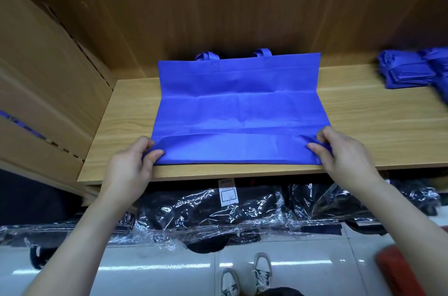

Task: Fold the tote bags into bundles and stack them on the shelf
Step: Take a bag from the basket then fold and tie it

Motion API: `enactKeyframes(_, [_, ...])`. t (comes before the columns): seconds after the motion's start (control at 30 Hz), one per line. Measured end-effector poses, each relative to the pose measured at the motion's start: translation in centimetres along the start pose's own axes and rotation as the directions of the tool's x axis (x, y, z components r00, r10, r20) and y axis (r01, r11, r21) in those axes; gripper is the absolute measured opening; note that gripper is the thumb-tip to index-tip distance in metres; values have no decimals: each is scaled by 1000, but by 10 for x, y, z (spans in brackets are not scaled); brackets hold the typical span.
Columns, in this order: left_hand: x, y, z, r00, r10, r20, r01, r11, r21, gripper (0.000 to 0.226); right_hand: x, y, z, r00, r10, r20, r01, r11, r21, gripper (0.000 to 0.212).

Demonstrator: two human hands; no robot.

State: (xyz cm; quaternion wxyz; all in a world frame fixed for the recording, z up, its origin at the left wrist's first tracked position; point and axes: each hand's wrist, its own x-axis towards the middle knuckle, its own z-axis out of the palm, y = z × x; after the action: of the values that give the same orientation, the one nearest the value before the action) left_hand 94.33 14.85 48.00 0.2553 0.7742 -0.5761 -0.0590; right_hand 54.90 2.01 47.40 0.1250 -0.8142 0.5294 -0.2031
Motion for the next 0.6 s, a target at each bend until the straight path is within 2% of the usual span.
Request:
enactKeyframes(0.1, [1,1,-3,999,-24,34,23,999,34,17,2,1,-4,998,51,31,-53,996,70,26])
enactKeyframes(0.2, [-4,1,-4,999,-36,22,37,998,-49,26,3,0,-5,994,89,60,-96,984,147,29])
enactKeyframes(0.33, [-9,-7,-3,983,172,57,-169,984,-54,13,2,2,-2,998,0,66,-7,994,106,15])
enactKeyframes(0.37, [-8,-9,-2,980,188,72,-185,982,-44,21,3,1,-2,997,2,74,-9,996,89,13])
enactKeyframes(0.43, [-6,-10,-1,985,160,71,-159,987,-31,33,5,-3,-2,997,34,66,-34,999,2,16])
enactKeyframes(0.5, [-6,-10,1,989,138,52,-138,990,-6,30,10,-9,-2,992,107,59,-96,981,-168,24])
enactKeyframes(0.6, [-7,-8,3,992,123,37,-123,992,19,28,17,-15,-1,970,240,36,-208,897,-390,38])
